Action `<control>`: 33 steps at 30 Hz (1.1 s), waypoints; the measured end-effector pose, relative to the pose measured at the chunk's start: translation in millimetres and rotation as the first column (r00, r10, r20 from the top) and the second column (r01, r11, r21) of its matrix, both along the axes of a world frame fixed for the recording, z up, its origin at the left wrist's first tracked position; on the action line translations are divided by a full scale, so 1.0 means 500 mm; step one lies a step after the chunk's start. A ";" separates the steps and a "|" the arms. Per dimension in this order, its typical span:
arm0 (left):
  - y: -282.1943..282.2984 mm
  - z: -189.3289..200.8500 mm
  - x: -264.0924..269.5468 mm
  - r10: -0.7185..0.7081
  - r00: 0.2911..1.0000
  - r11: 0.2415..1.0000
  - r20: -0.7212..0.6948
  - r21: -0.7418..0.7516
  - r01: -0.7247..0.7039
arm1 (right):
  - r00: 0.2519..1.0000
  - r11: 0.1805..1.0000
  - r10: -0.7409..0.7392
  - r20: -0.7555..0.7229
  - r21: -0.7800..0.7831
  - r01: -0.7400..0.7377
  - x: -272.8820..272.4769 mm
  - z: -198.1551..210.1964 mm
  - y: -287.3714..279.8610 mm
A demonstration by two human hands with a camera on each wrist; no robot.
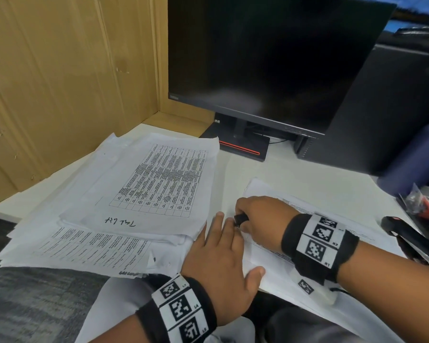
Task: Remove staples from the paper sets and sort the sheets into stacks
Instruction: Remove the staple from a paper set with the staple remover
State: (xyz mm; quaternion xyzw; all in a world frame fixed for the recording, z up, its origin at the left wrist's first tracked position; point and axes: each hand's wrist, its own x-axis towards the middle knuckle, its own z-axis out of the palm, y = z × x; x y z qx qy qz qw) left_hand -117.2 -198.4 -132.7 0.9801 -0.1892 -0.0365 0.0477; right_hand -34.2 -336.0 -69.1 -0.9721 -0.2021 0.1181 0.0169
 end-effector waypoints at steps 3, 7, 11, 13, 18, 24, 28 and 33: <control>-0.002 0.001 0.000 0.002 1.000 1.000 -0.015 0.001 -0.002 | 1.000 0.996 -0.028 -0.014 0.085 0.029 -0.005 -0.001 -0.009; -0.002 0.005 0.001 0.007 1.000 1.000 -0.014 0.023 -0.006 | 0.999 0.993 -0.044 -0.030 0.109 0.047 -0.002 -0.001 -0.012; -0.002 0.009 -0.002 0.006 1.000 1.000 -0.019 0.029 -0.006 | 0.996 0.988 -0.076 -0.044 0.133 0.081 0.001 0.000 -0.015; -0.001 0.008 -0.002 0.011 1.000 1.000 -0.006 0.019 -0.011 | 0.995 0.987 -0.082 -0.049 0.134 0.087 -0.001 0.001 -0.015; -0.002 0.007 -0.003 0.006 1.000 0.998 -0.031 0.057 -0.005 | 0.995 0.986 -0.085 -0.049 0.137 0.091 -0.003 0.003 -0.016; -0.001 0.009 -0.002 0.013 0.999 0.999 -0.031 0.053 -0.011 | 0.994 0.985 -0.097 -0.050 0.139 0.103 -0.006 0.006 -0.015; -0.002 0.012 -0.002 0.017 0.999 0.999 -0.036 0.052 -0.015 | 0.992 0.982 -0.110 -0.054 0.150 0.117 -0.008 0.010 -0.014; -0.002 0.012 -0.004 0.020 0.999 0.999 -0.037 0.051 -0.018 | 0.992 0.982 -0.117 -0.052 0.142 0.123 -0.011 0.010 -0.012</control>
